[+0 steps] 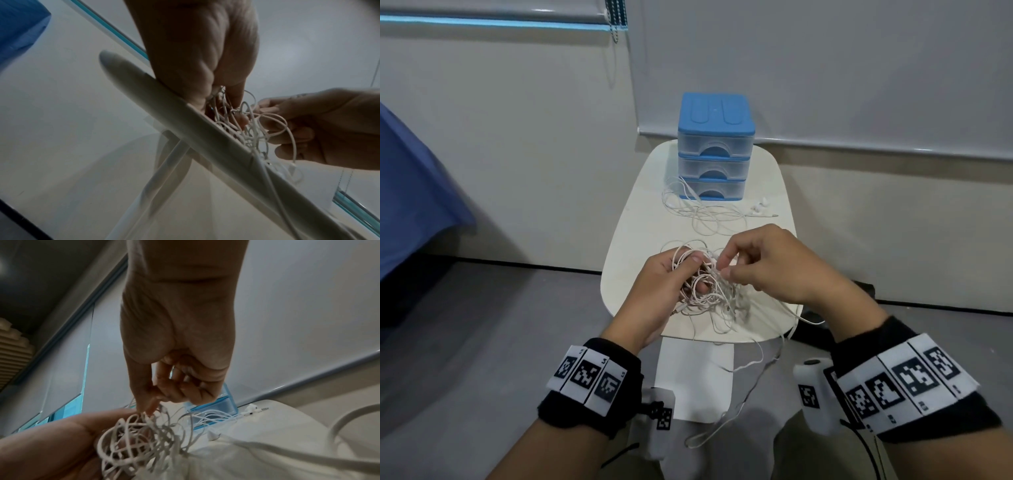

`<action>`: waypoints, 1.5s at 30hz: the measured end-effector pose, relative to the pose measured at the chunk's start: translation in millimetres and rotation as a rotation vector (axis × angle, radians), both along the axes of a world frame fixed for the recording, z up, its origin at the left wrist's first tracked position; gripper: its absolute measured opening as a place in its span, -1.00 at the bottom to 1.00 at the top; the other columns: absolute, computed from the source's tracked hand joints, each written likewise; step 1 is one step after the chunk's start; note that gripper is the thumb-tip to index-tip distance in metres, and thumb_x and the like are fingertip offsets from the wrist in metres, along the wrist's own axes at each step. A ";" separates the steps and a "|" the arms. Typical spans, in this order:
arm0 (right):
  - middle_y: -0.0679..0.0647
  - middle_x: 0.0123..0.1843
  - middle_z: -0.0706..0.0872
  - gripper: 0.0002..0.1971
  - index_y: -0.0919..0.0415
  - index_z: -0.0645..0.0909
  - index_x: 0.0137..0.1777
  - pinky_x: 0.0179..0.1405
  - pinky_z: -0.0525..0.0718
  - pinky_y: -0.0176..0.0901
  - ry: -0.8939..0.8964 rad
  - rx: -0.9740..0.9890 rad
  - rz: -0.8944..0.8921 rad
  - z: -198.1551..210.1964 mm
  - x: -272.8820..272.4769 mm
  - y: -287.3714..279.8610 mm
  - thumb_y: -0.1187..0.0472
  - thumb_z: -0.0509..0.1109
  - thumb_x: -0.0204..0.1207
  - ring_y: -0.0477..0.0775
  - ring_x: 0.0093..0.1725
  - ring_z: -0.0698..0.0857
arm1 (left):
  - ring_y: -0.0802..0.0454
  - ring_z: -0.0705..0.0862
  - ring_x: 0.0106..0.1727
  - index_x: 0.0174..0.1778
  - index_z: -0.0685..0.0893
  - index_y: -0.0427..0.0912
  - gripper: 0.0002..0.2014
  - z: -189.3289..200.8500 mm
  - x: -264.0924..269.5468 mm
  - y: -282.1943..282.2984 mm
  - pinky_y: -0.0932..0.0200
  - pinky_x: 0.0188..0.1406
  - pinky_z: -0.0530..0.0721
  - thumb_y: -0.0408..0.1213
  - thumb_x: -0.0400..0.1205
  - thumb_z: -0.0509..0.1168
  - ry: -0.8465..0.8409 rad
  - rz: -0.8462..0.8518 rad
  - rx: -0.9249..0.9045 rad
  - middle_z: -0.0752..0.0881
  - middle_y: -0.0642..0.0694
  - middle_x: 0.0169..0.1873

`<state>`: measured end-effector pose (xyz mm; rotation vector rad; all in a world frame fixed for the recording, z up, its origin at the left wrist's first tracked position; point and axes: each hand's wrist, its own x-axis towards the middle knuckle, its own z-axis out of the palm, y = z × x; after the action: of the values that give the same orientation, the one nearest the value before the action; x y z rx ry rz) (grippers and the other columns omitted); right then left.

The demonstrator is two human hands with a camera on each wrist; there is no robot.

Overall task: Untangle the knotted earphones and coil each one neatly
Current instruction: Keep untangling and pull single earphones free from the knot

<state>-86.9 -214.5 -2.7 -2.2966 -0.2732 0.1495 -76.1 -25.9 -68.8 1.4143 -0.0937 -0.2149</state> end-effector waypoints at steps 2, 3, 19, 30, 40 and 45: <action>-0.14 -0.52 0.63 -0.89 0.02 0.80 -0.19 -0.36 0.48 -0.34 -0.049 -0.013 -0.001 -3.3 0.5 6.4 0.26 0.61 0.48 -0.20 -0.48 0.53 | -0.02 0.70 -0.35 -0.20 0.86 -0.02 -0.71 1.3 -1.3 -0.2 0.08 -0.20 0.67 -0.29 0.79 0.31 0.004 -0.007 0.007 0.77 -0.21 -0.26; -0.13 -0.52 0.63 -0.87 0.00 0.78 -0.21 -0.38 0.46 -0.34 -0.074 -0.045 -0.014 -4.8 1.1 9.7 0.26 0.60 0.48 -0.20 -0.48 0.53 | -0.04 0.70 -0.34 -0.20 0.86 -0.02 -0.71 1.6 -1.6 -0.1 0.06 -0.19 0.68 -0.28 0.79 0.31 0.006 -0.004 0.011 0.77 -0.22 -0.27; -0.18 -0.53 0.55 -0.89 0.26 0.69 -0.26 -0.44 0.41 -0.38 0.002 0.221 -0.105 1.2 0.3 5.1 0.36 0.51 0.49 -0.18 -0.49 0.45 | -0.16 0.80 -0.22 -0.08 0.80 -0.28 -0.89 19.5 -7.1 -0.8 0.04 -0.20 0.78 -0.39 0.73 0.39 -0.067 0.041 0.029 0.81 -0.28 -0.25; 0.10 -0.40 0.34 -0.53 0.04 0.33 -0.46 -0.32 0.27 -0.09 0.019 0.437 -0.011 40.3 1.7 -1.7 0.14 0.55 0.53 0.01 -0.37 0.32 | -0.15 0.78 -0.31 -0.22 0.81 -0.28 -0.69 74.3 -0.8 10.6 0.09 -0.16 0.74 -0.24 0.78 0.32 -0.116 0.067 0.146 0.81 -0.26 -0.33; -0.15 -0.44 0.66 -0.85 0.43 0.78 0.01 -0.39 0.31 -0.30 0.061 0.433 0.070 50.7 -4.6 3.2 0.36 0.39 0.67 -0.17 -0.50 0.33 | -0.14 0.72 -0.47 -0.30 0.75 -0.35 -0.73 72.9 3.2 11.4 0.09 -0.38 0.80 -0.32 0.71 0.42 -0.072 0.231 0.193 0.73 -0.21 -0.44; -0.04 -0.23 0.75 -0.87 0.24 0.71 -0.14 -0.32 0.32 -0.21 0.019 0.657 0.063 52.3 -5.9 -1.6 0.38 0.36 0.59 -0.10 -0.41 0.39 | -0.06 0.72 -0.47 -0.33 0.69 -0.23 -0.72 70.0 2.9 6.0 -0.04 -0.17 0.78 -0.30 0.73 0.40 -0.058 0.210 0.216 0.74 -0.09 -0.48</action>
<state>-92.7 -216.1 49.6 -1.6359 -0.3283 0.0953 -73.2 -19.9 1.2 1.6335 0.0318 -0.0099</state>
